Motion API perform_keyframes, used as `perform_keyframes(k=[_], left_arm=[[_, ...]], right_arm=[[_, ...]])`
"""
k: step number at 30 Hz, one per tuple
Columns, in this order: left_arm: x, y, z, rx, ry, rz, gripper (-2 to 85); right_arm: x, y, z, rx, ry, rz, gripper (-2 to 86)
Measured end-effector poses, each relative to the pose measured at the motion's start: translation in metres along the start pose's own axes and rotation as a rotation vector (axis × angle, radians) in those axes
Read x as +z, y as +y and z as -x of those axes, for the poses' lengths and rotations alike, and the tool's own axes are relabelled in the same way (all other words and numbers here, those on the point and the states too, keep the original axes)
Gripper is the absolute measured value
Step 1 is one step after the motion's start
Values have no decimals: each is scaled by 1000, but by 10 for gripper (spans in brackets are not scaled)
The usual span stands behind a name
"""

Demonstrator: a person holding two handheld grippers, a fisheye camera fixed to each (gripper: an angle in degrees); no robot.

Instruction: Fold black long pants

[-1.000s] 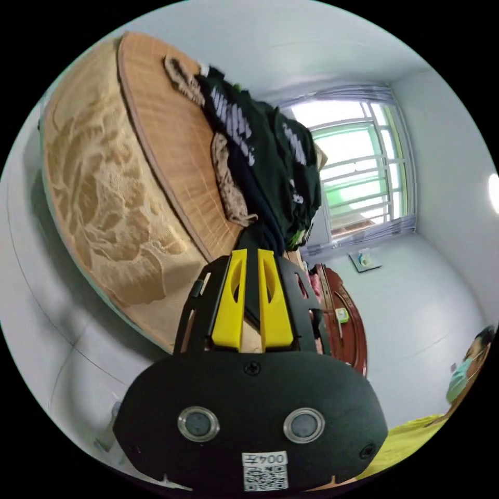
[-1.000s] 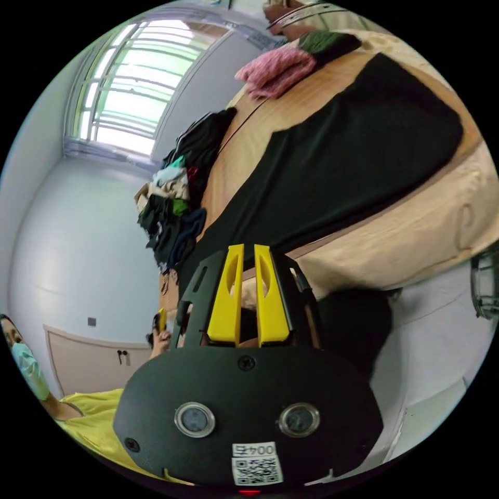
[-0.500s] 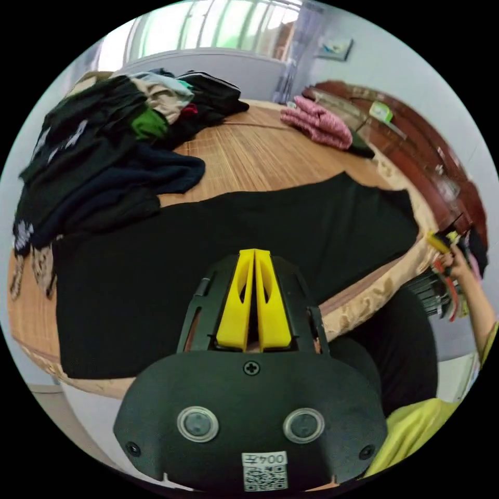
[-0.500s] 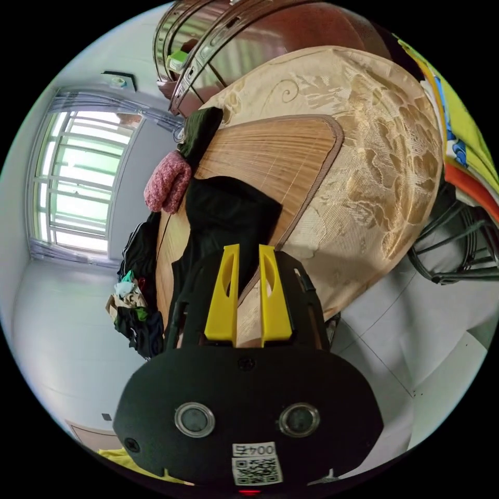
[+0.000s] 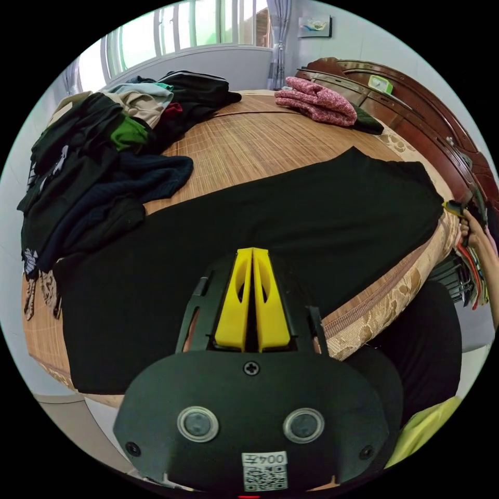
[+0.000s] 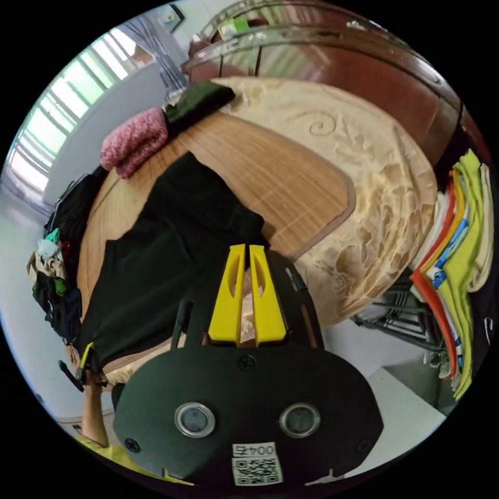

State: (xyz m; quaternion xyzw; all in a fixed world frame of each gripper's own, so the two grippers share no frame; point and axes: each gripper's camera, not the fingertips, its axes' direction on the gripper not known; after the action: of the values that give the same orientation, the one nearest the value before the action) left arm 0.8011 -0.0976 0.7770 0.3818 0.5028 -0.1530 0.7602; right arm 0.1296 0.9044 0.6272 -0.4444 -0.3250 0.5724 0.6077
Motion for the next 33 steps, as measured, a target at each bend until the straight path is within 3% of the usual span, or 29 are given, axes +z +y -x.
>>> perform_keyframes(k=[5, 10, 14, 19, 27, 33], left_arm=[[26, -34, -20, -4, -2, -9, 2], [58, -73, -36, -14, 3, -18, 3], [78, -104, -36, -76, 58, -4, 4], [93, -193, -46, -35, 279, -54, 7], [207, -408, -121, 42, 619, 180, 18], [297, -523, -187, 98, 608, 271, 48]], right_arm=[[-27, 30, -7, 188, 20, -162, 65], [-50, 86, 43, 99, -138, -333, 70], [-31, 104, 117, -60, -335, -267, 84], [-2, 94, 170, -60, -382, -192, 85], [33, 94, 207, -109, -248, -38, 84], [24, 95, 229, -159, -353, -136, 76]])
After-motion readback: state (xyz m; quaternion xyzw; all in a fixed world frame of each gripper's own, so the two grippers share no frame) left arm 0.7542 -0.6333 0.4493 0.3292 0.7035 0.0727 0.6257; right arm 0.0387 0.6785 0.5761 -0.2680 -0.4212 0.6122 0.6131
